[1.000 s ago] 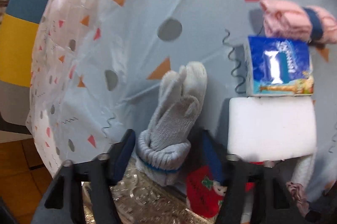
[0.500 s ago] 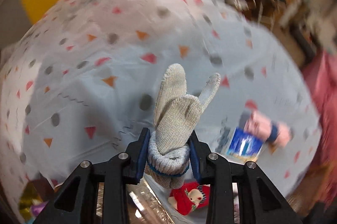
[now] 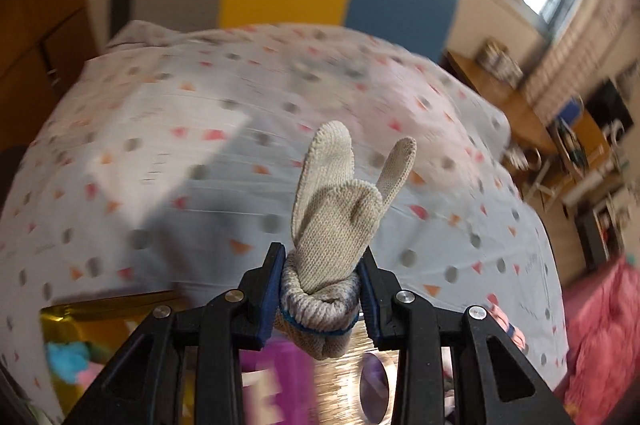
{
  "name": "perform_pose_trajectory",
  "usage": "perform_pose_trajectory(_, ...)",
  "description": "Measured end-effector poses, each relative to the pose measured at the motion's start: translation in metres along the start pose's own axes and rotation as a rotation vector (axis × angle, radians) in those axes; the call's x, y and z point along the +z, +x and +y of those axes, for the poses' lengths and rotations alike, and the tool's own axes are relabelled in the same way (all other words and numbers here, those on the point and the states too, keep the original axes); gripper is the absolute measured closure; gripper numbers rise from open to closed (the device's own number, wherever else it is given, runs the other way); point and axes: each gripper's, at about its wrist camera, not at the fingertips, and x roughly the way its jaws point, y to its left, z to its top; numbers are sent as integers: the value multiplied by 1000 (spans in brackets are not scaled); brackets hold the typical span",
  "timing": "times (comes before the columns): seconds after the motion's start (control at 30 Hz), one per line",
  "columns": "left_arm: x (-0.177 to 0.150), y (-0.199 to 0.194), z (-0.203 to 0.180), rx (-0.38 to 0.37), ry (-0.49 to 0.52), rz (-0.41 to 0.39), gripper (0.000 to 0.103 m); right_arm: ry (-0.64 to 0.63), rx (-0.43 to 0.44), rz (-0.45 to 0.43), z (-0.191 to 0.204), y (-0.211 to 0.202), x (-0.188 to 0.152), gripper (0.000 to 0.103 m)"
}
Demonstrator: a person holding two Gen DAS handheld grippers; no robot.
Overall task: Organize soft objects
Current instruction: 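Carry the glove into the gold tray and open the left tool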
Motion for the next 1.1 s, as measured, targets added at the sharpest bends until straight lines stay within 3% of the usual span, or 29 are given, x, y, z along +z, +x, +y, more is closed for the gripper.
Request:
perform_pose_trajectory(0.2, -31, -48, 99, 61, -88, -76, 67, -10, -14, -3, 3, 0, -1, 94)
perform_pose_trajectory(0.43, -118, -63, 184, 76, -193, -82, 67, -36, -40, -11, 6, 1, -1, 94)
perform_pose_trajectory(0.5, -147, -59, 199, 32, -247, -62, 67, -44, -44, -15, 7, 1, -1, 94)
perform_pose_trajectory(0.6, -189, -52, 208, -20, -307, -32, 67, -56, -43, -20, 8, 0, -2, 94)
perform_pose_trajectory(0.73, -231, -37, 192, -116, -349, 13, 67, -68, -55, -11, 10, 2, -2, 94)
perform_pose_trajectory(0.8, -238, -27, 182, -169, -371, 31, 66, -71, -60, -9, 11, 3, -2, 94)
perform_pose_trajectory(0.9, -240, -5, 164, -183, -356, 79, 65, -74, -69, -7, 11, 3, -2, 94)
perform_pose_trajectory(1.07, -239, 12, 155, -185, -376, 100, 39, -65, -75, -12, 10, 3, -2, 94)
perform_pose_trajectory(1.1, -240, 10, 154, -180, -372, 92, 38, -63, -76, -12, 9, 3, -2, 94)
